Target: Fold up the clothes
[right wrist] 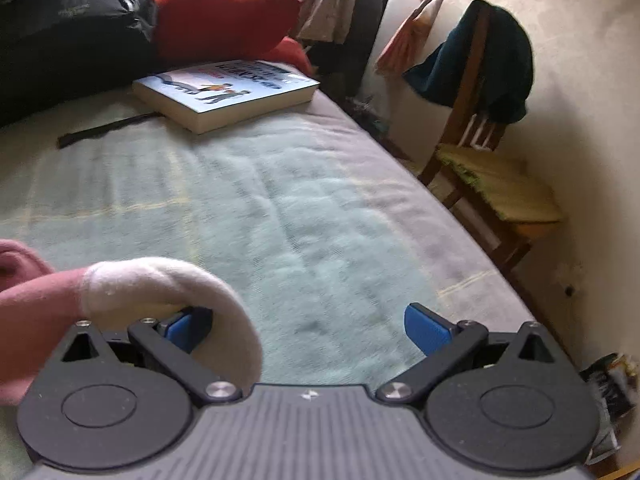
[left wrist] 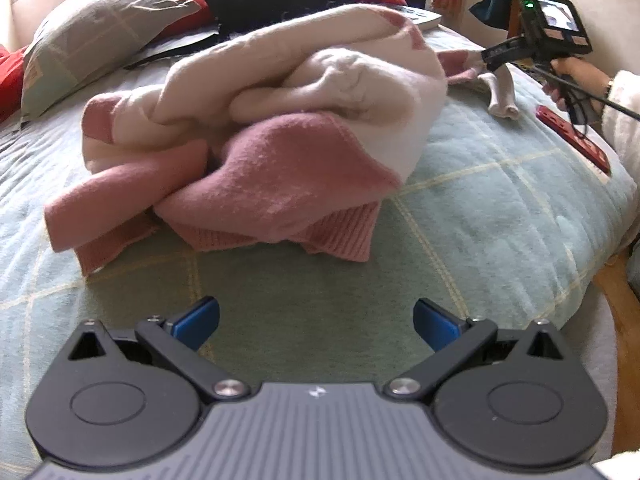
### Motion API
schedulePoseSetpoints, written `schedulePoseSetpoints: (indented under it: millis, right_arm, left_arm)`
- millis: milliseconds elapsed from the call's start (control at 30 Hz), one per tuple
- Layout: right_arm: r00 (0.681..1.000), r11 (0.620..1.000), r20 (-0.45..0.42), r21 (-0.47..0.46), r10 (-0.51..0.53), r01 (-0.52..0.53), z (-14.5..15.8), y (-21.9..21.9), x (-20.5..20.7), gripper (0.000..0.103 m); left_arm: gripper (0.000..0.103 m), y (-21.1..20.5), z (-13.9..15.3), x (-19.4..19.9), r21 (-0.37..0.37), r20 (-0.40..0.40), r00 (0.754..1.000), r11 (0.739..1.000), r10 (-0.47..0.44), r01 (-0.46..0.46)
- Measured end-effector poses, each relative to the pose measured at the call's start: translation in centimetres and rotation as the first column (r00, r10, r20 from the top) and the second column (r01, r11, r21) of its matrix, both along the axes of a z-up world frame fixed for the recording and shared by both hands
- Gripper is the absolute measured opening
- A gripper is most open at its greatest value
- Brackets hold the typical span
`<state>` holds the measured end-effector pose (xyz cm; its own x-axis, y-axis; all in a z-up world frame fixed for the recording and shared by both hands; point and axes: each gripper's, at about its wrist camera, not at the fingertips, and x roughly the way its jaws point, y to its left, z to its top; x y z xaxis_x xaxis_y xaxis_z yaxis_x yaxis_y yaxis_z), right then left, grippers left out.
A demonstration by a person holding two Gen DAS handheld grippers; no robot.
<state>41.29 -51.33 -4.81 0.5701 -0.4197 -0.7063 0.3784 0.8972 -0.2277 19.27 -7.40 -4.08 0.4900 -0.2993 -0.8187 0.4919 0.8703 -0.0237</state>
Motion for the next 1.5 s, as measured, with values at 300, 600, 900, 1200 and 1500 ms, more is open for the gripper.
schedulePoseSetpoints:
  millis: [300, 600, 900, 1200, 1500]
  right_arm:
    - [0.927, 0.92, 0.029, 0.107, 0.375, -0.376, 4.8, 8.8, -5.6, 0.103]
    - [0.751, 0.731, 0.124, 0.169, 0.649, -0.66, 10.2, 20.4, -11.0, 0.103]
    - [0.694, 0.66, 0.167, 0.22, 0.7, -0.718, 11.3, 26.9, -13.9, 0.103]
    - [0.728, 0.654, 0.171, 0.338, 0.664, -0.677, 8.8, 27.0, -15.0, 0.103]
    - [0.765, 0.667, 0.165, 0.399, 0.623, -0.629, 6.8, 27.6, -16.5, 0.103]
  left_arm:
    - [0.102, 2.0, -0.1, 0.4, 0.008, 0.101, 0.994, 0.999, -0.043, 0.043]
    - [0.102, 6.5, 0.8, 1.7, 0.061, 0.106, 0.994, 0.998, -0.02, 0.014]
    - [0.102, 8.8, 4.6, 5.5, 0.01, 0.192, 0.981, 1.0, 0.006, -0.008]
    - [0.102, 4.7, 2.4, 9.9, 0.071, 0.182, 0.983, 0.997, -0.029, 0.016]
    - [0.103, 4.1, 0.6, 11.4, 0.121, 0.174, 0.984, 0.991, 0.028, -0.049]
